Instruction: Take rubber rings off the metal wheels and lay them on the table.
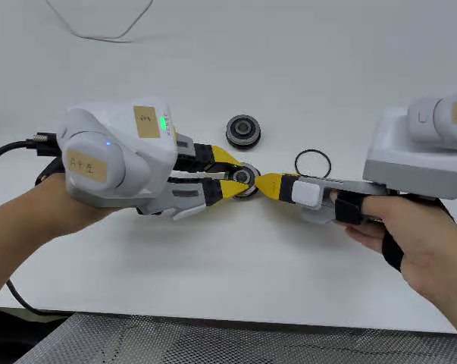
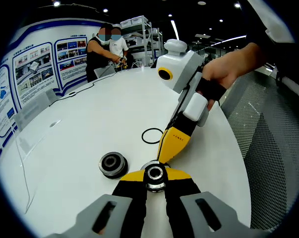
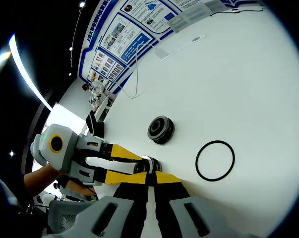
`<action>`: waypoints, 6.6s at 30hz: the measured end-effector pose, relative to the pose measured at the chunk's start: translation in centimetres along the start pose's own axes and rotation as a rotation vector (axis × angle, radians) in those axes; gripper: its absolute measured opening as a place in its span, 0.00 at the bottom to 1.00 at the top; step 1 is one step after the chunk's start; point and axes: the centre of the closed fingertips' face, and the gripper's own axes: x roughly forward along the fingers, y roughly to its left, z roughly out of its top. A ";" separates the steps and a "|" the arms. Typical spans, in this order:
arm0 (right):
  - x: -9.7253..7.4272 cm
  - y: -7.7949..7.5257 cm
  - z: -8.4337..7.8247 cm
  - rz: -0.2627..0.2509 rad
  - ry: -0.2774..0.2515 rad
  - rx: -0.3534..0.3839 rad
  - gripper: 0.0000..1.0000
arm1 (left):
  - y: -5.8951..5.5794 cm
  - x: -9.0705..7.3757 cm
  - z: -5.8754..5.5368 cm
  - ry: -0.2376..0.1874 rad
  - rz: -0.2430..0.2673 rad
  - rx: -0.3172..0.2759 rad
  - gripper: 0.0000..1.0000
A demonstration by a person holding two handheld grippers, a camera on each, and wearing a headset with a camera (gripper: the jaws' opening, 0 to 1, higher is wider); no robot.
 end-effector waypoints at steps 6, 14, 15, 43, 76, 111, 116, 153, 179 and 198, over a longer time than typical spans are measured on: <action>-0.2 0.0 0.2 -0.024 -0.009 -0.020 0.02 | 0.0 0.0 0.0 0.002 -0.002 0.001 0.13; -0.2 -0.1 0.2 -0.049 0.004 0.004 0.01 | 0.0 0.0 0.0 0.001 0.000 -0.001 0.13; -0.2 -0.2 0.2 -0.055 0.008 0.008 0.01 | 0.0 0.0 0.0 0.001 0.001 0.000 0.13; -0.5 0.6 0.2 -0.023 0.014 0.049 0.00 | -0.2 0.0 0.0 0.002 0.004 0.009 0.12; -0.4 2.5 0.3 0.019 0.016 -0.014 0.00 | 0.2 0.1 -0.2 -0.009 0.014 0.012 0.13; 0.1 3.6 0.4 0.041 0.009 -0.028 0.01 | 2.2 -3.7 0.5 -0.071 0.146 -0.099 0.22; -0.6 4.3 1.0 0.079 -0.012 -0.019 0.01 | 2.5 -3.8 0.7 -0.073 0.167 -0.094 0.26; -5.9 -5.1 3.4 -0.158 -0.155 0.166 0.02 | 3.4 -3.3 3.1 -0.149 0.183 -0.123 0.43; -6.8 -7.0 2.1 -0.323 -0.111 0.087 0.07 | 2.8 -3.1 3.1 -0.140 0.162 -0.126 0.41; -6.3 -3.3 6.6 -0.149 -0.313 -0.025 0.22 | 4.7 -1.6 3.3 -0.133 0.156 -0.126 0.38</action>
